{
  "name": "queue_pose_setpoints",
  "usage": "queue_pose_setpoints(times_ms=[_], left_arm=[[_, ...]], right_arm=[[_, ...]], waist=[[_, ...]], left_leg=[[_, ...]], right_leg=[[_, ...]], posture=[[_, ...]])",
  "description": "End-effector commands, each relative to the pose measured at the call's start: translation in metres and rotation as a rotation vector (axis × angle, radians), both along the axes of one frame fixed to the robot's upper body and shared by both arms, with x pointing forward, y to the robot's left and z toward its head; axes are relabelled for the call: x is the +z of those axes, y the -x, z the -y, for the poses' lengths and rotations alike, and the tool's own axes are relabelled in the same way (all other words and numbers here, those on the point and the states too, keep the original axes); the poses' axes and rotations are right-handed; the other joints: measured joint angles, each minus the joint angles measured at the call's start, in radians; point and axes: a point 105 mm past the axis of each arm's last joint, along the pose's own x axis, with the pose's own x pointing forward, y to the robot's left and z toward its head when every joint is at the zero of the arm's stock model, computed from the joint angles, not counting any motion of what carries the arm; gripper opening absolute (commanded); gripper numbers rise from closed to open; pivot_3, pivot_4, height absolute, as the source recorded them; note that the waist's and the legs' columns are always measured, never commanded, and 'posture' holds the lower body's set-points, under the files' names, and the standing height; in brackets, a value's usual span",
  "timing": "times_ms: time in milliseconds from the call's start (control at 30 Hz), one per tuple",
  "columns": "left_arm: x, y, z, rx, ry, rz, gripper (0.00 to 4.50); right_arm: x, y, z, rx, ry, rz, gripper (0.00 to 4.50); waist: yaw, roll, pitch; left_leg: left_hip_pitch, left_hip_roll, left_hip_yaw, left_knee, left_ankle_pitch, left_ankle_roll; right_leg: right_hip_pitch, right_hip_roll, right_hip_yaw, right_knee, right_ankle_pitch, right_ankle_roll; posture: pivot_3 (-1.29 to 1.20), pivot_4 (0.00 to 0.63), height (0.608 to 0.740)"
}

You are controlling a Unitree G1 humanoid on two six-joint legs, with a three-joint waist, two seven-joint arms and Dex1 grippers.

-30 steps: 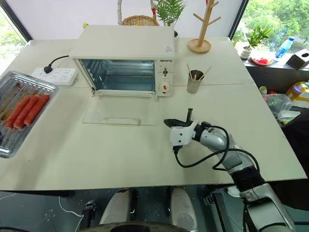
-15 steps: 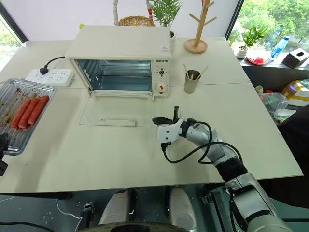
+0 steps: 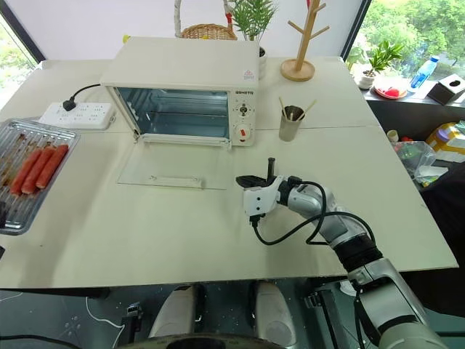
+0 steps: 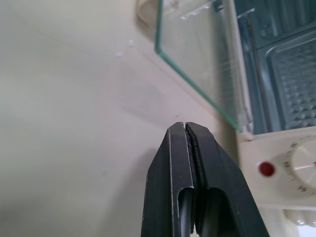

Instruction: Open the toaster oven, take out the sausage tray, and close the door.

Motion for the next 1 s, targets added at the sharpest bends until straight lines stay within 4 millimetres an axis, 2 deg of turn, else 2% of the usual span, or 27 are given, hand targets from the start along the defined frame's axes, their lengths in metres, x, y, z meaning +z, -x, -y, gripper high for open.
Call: queue_pose_setpoints(times_ms=[33, 233, 333, 533, 700, 900, 1000], left_arm=[[0.017, -0.002, -0.003, -0.010, -0.029, 0.066, 0.00], [0.016, -0.005, -0.008, -0.018, -0.030, 0.065, 0.00], [0.014, -0.005, -0.011, -0.019, -0.030, 0.062, 0.00], [0.011, -0.007, -0.010, -0.034, -0.029, 0.048, 0.00], [0.003, -0.010, 0.005, -0.092, -0.010, 0.030, 0.00], [-0.020, -0.012, 0.043, -0.252, 0.012, -0.052, 0.00], [-0.020, -0.014, 0.059, -0.338, 0.005, -0.060, 0.00]], right_arm=[[0.012, 0.002, -0.019, 0.045, -0.049, 0.038, 0.02], [0.021, -0.002, -0.040, 0.073, -0.093, 0.059, 0.02], [0.041, -0.007, -0.051, 0.081, -0.150, 0.099, 0.02], [0.075, -0.013, -0.052, 0.092, -0.186, 0.192, 0.02], [0.101, -0.026, -0.052, 0.075, -0.206, 0.258, 0.02], [0.127, -0.053, -0.050, 0.000, -0.224, 0.341, 0.02], [0.132, -0.057, -0.046, -0.016, -0.240, 0.337, 0.02]], waist=[[-0.003, 0.000, 0.000], [-0.004, 0.000, 0.000], [-0.003, 0.000, 0.000], [0.000, 0.000, 0.000], [-0.002, 0.000, 0.000], [-0.004, 0.000, 0.000], [-0.002, 0.000, 0.000]], left_leg=[[0.000, 0.000, 0.000, 0.000, 0.000, 0.000], [0.000, 0.000, 0.000, 0.000, 0.000, 0.000], [0.000, 0.001, 0.000, 0.000, 0.000, 0.000], [-0.002, 0.000, -0.001, 0.000, 0.000, 0.000], [-0.002, 0.001, -0.001, 0.000, 0.000, 0.000], [-0.003, 0.001, -0.001, -0.001, 0.000, 0.000], [-0.004, 0.000, -0.001, -0.001, 0.000, 0.000]], right_leg=[[0.000, 0.000, 0.000, 0.000, 0.000, 0.000], [0.000, 0.000, -0.001, 0.000, 0.000, 0.000], [-0.001, 0.000, -0.001, 0.000, 0.000, 0.000], [-0.001, -0.001, -0.001, -0.001, 0.000, 0.000], [-0.002, -0.002, -0.001, -0.001, 0.000, 0.000], [-0.002, -0.002, -0.001, -0.001, 0.000, 0.000], [-0.003, -0.002, -0.001, -0.001, 0.000, 0.000]], posture=[[0.00, 0.150, 0.740], [0.00, 0.150, 0.740], [0.00, 0.150, 0.740], [0.00, 0.150, 0.740], [0.00, 0.150, 0.740], [0.00, 0.150, 0.740], [0.00, 0.150, 0.740]])
